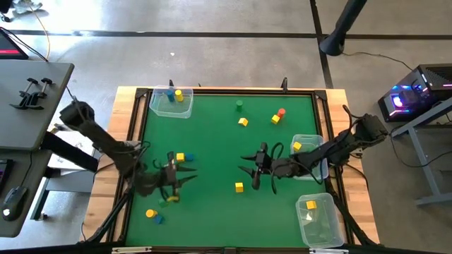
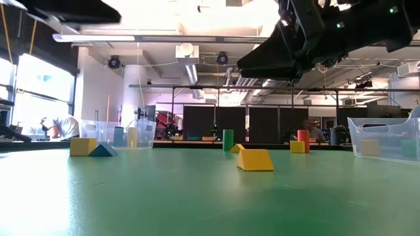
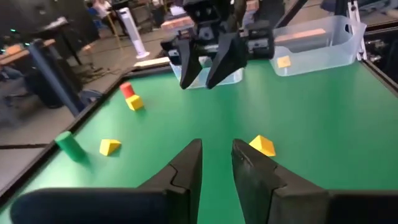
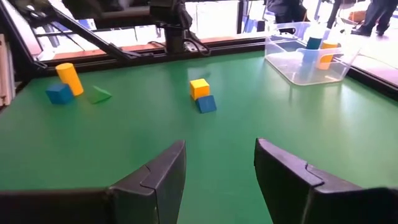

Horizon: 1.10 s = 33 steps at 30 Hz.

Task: Sort blocks by size
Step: Put the green triangular block into the bottom transparent bin

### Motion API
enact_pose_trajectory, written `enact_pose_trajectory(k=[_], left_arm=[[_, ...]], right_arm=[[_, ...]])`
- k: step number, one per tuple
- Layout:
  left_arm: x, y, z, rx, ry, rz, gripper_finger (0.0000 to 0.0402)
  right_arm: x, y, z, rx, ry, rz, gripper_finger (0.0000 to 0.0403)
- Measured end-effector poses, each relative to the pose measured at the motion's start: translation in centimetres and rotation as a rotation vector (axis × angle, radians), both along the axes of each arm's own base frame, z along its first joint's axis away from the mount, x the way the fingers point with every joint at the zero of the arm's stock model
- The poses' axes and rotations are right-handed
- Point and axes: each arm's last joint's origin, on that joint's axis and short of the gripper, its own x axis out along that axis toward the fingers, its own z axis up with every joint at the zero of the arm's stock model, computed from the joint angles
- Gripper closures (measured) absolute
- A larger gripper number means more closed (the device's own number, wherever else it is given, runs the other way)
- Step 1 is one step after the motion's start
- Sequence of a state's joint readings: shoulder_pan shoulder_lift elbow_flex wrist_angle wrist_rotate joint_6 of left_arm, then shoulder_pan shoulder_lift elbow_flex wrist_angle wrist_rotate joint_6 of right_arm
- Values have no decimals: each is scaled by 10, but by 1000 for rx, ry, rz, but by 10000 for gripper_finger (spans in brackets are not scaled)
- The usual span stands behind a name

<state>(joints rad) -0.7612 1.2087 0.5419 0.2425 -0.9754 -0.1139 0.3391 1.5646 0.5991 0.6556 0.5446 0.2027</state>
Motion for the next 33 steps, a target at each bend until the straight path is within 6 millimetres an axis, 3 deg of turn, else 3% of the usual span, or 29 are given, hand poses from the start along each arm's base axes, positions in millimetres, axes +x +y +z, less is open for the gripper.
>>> enact_pose_trajectory(k=[7, 11, 15, 22, 33], left_arm=[[-14, -19, 13, -9, 129, 23, 349], [-23, -12, 6, -175, 299, 69, 350], [-32, 7, -5, -285, 406, 257, 339], [-42, 38, -31, -427, 596, 522, 285], [-32, 67, -63, -472, 617, 587, 177]], right_arm=[[1, -1, 0, 8, 5, 26, 222], [0, 0, -1, 11, 13, 39, 222], [0, 1, -1, 19, 13, 47, 222], [0, 2, -3, 42, 32, 81, 222], [-1, 2, -3, 39, 35, 81, 222]])
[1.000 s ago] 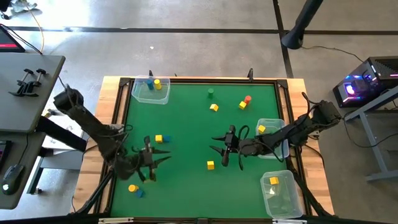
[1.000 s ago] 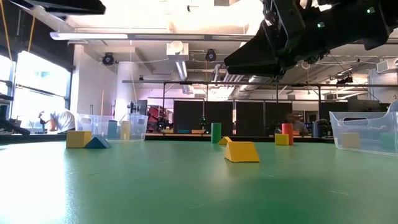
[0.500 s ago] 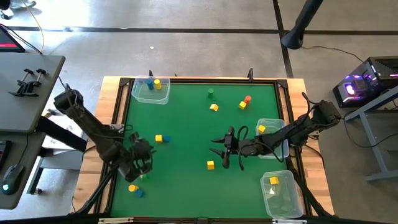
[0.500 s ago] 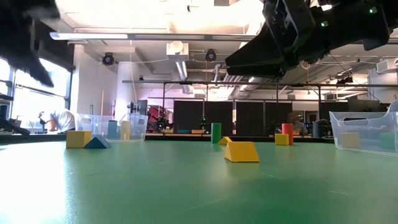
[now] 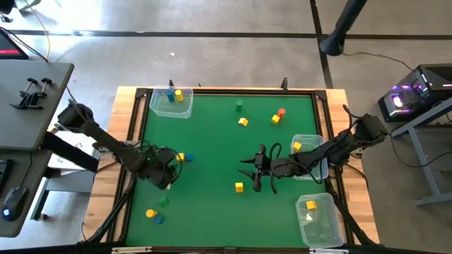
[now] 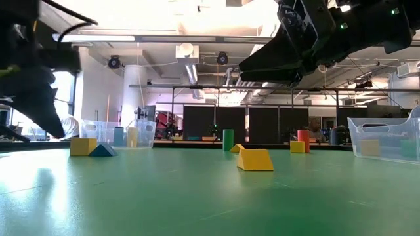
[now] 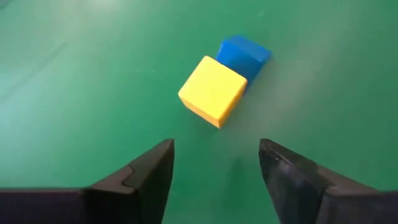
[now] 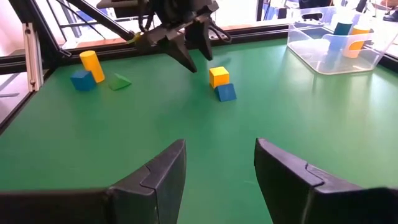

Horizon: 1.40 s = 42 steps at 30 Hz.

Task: Sort blocks by size
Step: Put the green triangular block into the bottom transparent bin

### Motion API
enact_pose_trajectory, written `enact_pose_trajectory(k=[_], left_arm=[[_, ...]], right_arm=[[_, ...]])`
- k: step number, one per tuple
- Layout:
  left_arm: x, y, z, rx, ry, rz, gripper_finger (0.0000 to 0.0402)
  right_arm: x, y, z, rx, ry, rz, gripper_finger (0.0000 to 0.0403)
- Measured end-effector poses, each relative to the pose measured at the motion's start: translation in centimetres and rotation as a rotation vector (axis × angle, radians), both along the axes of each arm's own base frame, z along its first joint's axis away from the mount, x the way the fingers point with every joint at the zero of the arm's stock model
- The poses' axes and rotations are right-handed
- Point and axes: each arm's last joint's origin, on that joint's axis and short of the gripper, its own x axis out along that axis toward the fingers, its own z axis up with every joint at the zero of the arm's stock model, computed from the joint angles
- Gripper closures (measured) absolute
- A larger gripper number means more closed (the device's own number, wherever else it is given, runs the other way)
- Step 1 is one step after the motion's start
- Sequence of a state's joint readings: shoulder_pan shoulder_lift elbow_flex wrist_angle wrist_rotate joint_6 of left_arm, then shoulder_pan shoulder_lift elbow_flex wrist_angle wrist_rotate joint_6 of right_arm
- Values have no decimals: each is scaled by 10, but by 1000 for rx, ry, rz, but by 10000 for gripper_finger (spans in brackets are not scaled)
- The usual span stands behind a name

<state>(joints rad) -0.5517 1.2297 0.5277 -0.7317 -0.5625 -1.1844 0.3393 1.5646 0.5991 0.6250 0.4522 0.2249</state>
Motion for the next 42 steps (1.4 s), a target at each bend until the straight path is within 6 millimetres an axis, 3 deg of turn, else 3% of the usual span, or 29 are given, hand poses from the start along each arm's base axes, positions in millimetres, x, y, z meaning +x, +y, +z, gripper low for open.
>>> enact_pose_trajectory(k=[10, 16, 19, 24, 28, 36, 42], left_arm=[[9, 17, -5, 45, 16, -25, 151], [8, 12, -7, -221, 135, -66, 151], [14, 2, 3, -393, 131, -43, 153], [19, -22, 25, -470, 114, -58, 158], [14, -46, 32, -546, 175, 29, 159], [5, -91, 18, -743, 322, 198, 159], [6, -98, 2, -697, 356, 203, 159]], right_arm=[[0, 0, 0, 1, 0, -1, 222], [0, 0, 0, 1, 0, -2, 222], [0, -1, 0, 2, 0, -4, 222], [0, -2, 0, -18, 3, -1, 222], [0, -2, 0, -55, 7, 11, 222], [1, -2, 0, -115, 16, 28, 222], [1, -2, 0, -115, 16, 28, 222]])
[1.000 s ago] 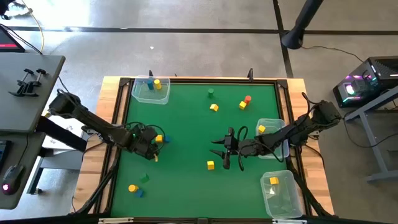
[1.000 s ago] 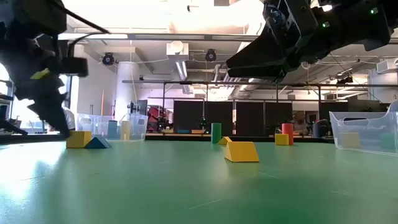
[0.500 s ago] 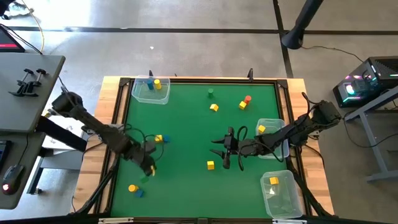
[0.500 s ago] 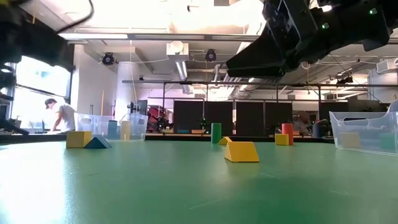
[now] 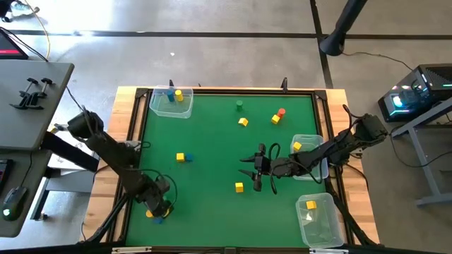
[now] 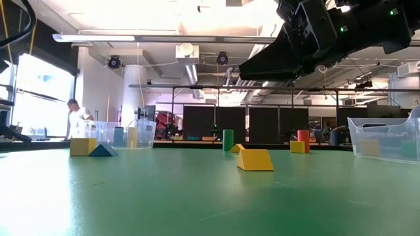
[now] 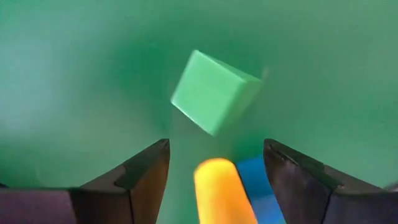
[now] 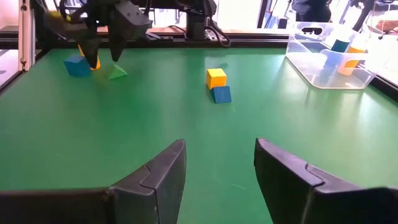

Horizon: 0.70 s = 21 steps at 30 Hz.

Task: Sort blocks by size
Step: Put the green triangular block into the bottom transparent bin

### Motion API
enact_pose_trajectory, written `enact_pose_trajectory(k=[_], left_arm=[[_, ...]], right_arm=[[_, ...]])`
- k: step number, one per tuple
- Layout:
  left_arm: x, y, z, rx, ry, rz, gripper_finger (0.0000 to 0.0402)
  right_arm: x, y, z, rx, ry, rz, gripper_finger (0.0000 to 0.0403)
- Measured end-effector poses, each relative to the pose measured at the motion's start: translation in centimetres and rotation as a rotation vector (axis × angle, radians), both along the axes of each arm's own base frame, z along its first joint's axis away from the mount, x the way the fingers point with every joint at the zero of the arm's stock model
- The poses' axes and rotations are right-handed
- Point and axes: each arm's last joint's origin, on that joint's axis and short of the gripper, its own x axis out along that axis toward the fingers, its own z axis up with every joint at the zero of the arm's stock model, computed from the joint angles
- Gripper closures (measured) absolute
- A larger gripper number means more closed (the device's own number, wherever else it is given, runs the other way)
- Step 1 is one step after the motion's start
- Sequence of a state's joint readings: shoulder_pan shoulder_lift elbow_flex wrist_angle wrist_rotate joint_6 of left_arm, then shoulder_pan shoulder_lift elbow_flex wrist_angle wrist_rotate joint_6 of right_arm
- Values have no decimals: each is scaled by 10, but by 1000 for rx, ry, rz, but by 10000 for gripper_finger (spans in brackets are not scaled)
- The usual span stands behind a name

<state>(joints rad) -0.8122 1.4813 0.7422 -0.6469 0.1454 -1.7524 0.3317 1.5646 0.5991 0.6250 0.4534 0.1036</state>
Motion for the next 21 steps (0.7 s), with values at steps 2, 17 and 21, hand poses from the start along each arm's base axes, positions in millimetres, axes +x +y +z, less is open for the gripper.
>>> enact_pose_trajectory(k=[2, 17, 21], left_arm=[[2, 0, -5, 13, 14, -2, 159], [23, 16, -10, 35, -55, -117, 178], [27, 20, -10, 52, -81, -168, 194]], right_arm=[[0, 0, 0, 0, 0, 0, 222], [0, 0, 0, 25, -4, -7, 222], [0, 0, 0, 34, -5, -10, 222]])
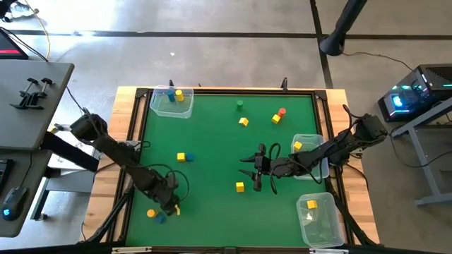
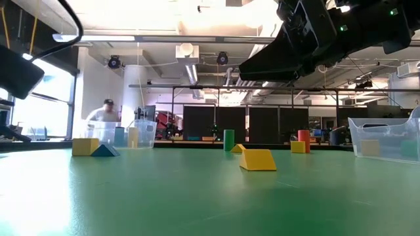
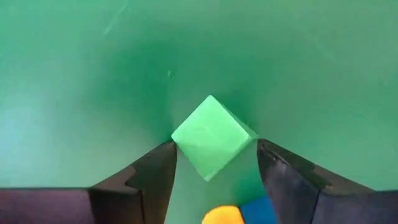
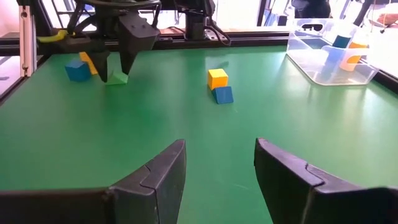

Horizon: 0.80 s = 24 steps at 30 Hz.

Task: Sort blocks by size
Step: Put the green triangular block into the bottom transparent bin

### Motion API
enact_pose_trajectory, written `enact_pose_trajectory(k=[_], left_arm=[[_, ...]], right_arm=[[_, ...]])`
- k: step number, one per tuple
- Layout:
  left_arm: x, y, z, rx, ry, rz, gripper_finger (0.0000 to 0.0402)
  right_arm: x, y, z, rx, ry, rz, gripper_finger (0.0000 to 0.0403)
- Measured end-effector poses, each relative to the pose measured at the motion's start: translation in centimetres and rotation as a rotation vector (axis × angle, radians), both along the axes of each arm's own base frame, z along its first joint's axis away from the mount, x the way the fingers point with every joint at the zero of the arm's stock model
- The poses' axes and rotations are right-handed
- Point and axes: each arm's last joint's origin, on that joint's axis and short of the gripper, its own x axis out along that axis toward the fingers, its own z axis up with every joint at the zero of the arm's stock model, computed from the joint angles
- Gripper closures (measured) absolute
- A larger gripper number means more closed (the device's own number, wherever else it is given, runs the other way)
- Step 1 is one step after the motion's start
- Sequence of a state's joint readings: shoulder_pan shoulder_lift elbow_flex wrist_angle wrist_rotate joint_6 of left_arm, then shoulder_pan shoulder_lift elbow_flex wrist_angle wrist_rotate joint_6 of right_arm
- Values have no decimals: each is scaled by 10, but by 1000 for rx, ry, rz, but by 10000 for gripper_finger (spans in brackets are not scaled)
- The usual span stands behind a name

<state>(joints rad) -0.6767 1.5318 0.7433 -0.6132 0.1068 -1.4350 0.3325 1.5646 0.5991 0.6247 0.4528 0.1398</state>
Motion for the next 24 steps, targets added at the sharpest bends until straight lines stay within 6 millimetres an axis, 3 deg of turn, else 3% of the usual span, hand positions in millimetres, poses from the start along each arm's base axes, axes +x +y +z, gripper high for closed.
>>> enact_pose_trajectory(k=[9, 24], left_arm=[[0, 3, 0, 32, -10, -59, 230], [1, 5, -1, 61, -6, 177, 234]], right_arm=[[0, 0, 0, 17, 1, -6, 222], [0, 0, -1, 13, 5, -5, 222]])
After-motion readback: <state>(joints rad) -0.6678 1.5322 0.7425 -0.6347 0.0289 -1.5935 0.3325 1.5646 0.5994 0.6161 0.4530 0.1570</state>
